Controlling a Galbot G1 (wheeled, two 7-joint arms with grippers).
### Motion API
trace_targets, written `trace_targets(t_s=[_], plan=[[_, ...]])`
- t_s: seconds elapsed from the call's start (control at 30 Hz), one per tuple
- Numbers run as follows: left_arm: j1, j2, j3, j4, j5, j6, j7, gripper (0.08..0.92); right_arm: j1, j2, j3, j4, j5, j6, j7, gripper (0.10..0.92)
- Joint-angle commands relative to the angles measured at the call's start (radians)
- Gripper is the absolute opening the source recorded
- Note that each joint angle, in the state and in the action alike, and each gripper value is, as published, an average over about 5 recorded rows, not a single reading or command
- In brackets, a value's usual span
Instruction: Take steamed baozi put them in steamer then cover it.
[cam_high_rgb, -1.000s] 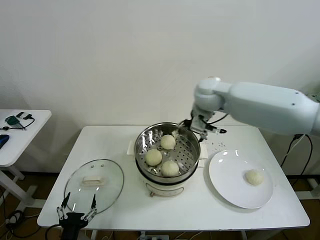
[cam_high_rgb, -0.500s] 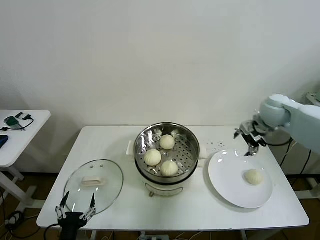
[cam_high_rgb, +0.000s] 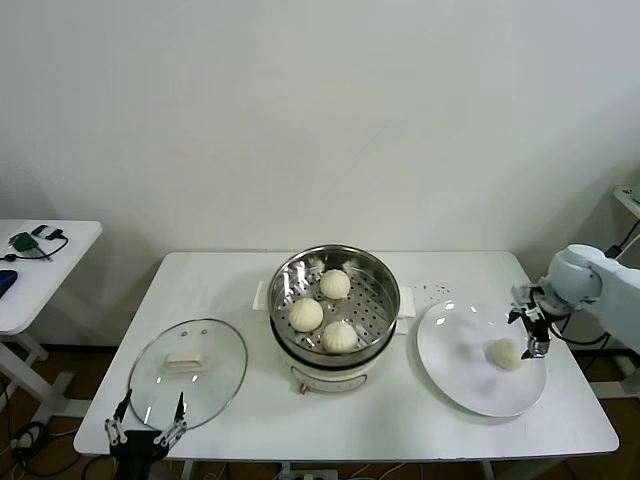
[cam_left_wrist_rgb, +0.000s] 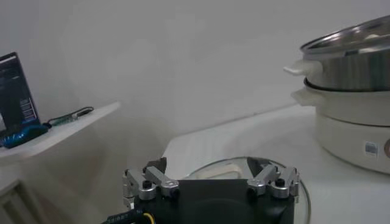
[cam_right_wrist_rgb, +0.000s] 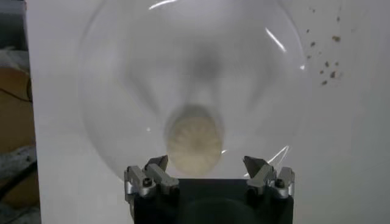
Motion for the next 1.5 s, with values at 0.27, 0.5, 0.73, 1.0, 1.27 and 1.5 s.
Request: trace_targets(t_s=[0.27, 0.5, 0.73, 1.0, 1.27, 1.5], plan=[[-0.004, -0.005, -0.006, 0.007, 0.004, 0.006, 0.0, 0.823, -0.126, 0.105, 0.102, -0.145, -0.016, -0.016, -0.005, 0.823], [-0.009, -0.005, -0.004, 0.008, 0.006, 0.008, 0.001, 0.823, -0.113, 0.106, 0.082, -0.151, -0.011, -0.013, -0.014, 0.823], [-0.007, -0.006, 0.001, 0.008, 0.012, 0.007, 0.0, 0.823, -0.106, 0.119, 0.08, -0.166, -0.015, -0.008, -0.016, 0.753], [-0.002, -0.006, 0.0, 0.001, 0.01, 0.005, 0.0, 0.823, -0.045, 0.096, 0.042, -0.141, 0.042, -0.012, -0.015, 0.659], [-0.003, -0.004, 0.019, -0.013, 0.014, 0.005, 0.001, 0.823, 0.282, 0.103, -0.155, -0.089, 0.227, -0.037, -0.014, 0.653], [-0.003, -0.002, 0.063, -0.029, 0.037, 0.005, 0.001, 0.823, 0.622, 0.229, -0.412, -0.024, 0.475, -0.099, 0.012, 0.653]])
